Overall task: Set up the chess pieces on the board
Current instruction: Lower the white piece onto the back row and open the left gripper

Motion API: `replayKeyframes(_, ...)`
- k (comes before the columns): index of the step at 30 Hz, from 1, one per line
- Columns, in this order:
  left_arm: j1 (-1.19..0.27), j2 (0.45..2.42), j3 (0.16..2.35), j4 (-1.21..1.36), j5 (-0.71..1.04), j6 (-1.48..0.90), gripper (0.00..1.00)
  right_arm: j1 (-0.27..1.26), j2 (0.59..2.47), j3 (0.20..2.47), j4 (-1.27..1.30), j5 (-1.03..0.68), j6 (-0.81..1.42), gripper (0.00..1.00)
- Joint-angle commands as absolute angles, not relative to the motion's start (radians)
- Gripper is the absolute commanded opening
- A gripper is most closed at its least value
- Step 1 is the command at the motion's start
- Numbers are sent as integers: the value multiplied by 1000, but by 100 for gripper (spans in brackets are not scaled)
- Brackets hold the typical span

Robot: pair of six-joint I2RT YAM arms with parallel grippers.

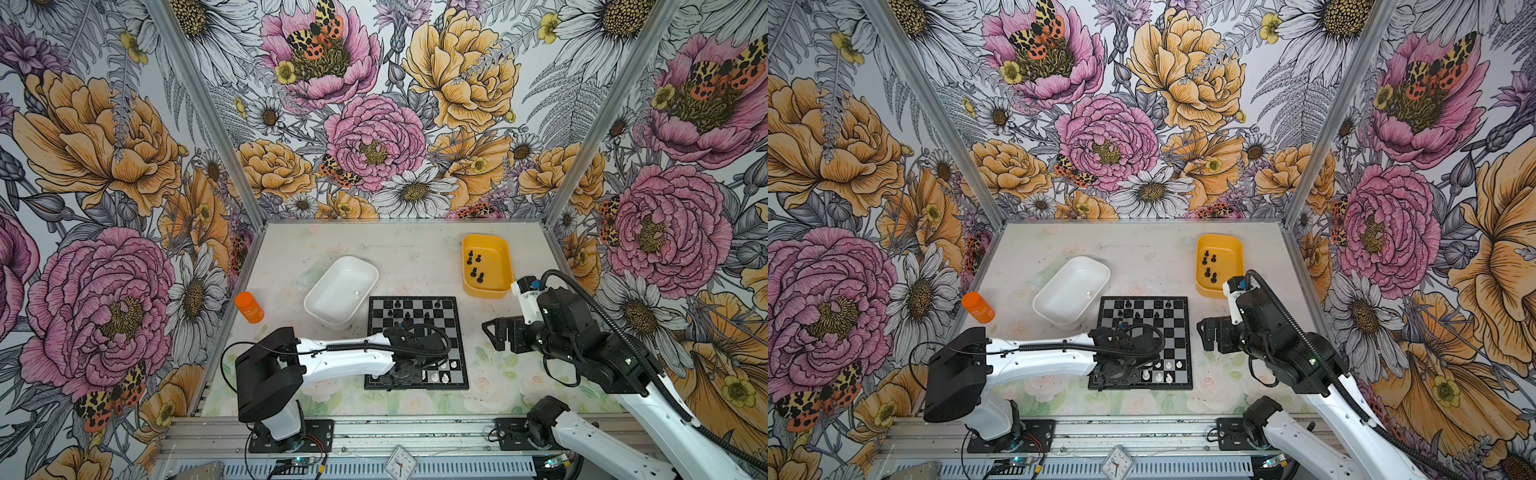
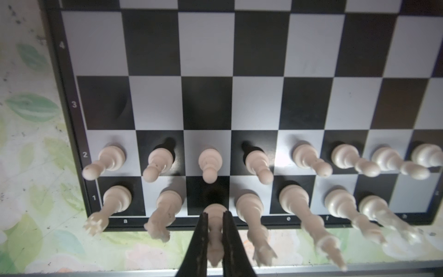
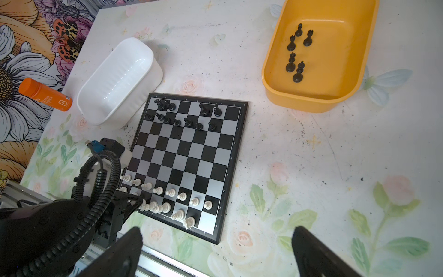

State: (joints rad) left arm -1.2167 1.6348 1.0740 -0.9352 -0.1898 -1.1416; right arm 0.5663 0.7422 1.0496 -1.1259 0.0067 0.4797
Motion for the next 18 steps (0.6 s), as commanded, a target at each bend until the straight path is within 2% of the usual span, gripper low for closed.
replayKeyframes(1, -1205, 1647, 1062, -916, -176, -1131, 11, 572, 747, 1044, -1128, 24, 471, 100)
replayKeyframes(18, -1189, 1661, 1068, -913, -176, -1111, 14, 568, 756, 1050, -1129, 23, 460, 100)
